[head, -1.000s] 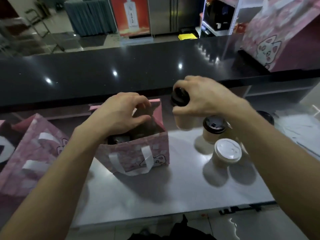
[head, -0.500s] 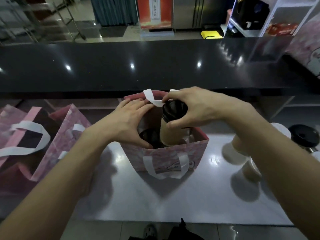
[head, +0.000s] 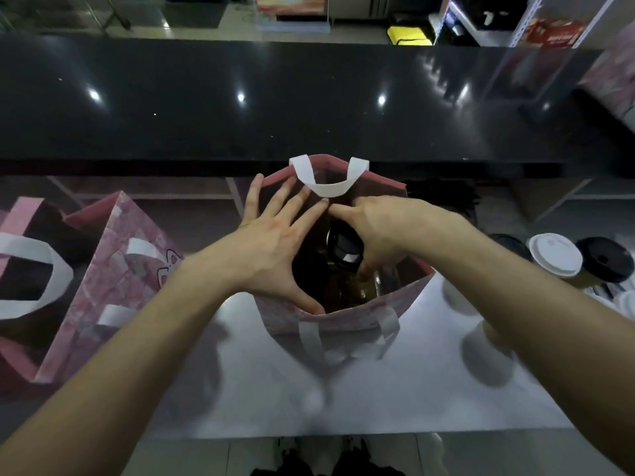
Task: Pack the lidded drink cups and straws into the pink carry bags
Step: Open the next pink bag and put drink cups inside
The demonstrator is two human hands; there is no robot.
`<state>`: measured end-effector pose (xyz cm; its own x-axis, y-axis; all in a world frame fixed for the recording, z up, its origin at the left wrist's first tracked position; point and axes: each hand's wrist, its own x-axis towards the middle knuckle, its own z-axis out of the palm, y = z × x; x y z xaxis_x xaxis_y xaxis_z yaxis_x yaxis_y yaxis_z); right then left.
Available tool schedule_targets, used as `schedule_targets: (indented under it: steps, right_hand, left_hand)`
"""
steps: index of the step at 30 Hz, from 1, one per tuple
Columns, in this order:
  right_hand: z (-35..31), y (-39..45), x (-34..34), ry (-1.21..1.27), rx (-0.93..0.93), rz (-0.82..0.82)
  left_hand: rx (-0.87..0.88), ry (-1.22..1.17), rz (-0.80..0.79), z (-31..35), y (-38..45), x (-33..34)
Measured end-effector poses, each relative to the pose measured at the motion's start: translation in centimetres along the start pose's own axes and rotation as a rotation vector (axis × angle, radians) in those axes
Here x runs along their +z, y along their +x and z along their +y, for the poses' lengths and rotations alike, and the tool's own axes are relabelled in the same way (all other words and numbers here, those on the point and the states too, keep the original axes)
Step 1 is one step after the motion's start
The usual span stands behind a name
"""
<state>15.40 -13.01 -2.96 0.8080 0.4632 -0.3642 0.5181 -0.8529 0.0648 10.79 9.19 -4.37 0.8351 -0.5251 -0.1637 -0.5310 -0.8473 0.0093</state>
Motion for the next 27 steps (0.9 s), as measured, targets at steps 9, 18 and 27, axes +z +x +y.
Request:
schedule_targets:
  steps: [9, 18, 27]
  right_hand:
    - [-1.6, -0.4, 1.5, -0.199, -0.032, -0.038]
    - [-2.4, -0.9, 2.2, -0.235, -0.046, -0.021]
    - [-2.4, -0.9, 2.7, -0.226, -0.035, 0.021]
  left_hand:
    - [0.023, 0.022, 0.005, -0.3, -0.4, 0.0]
    - [0.035, 0.035, 0.013, -0.2, -0.3, 0.1]
    - [0.056, 0.007, 0.048, -0.6, -0.3, 0.4]
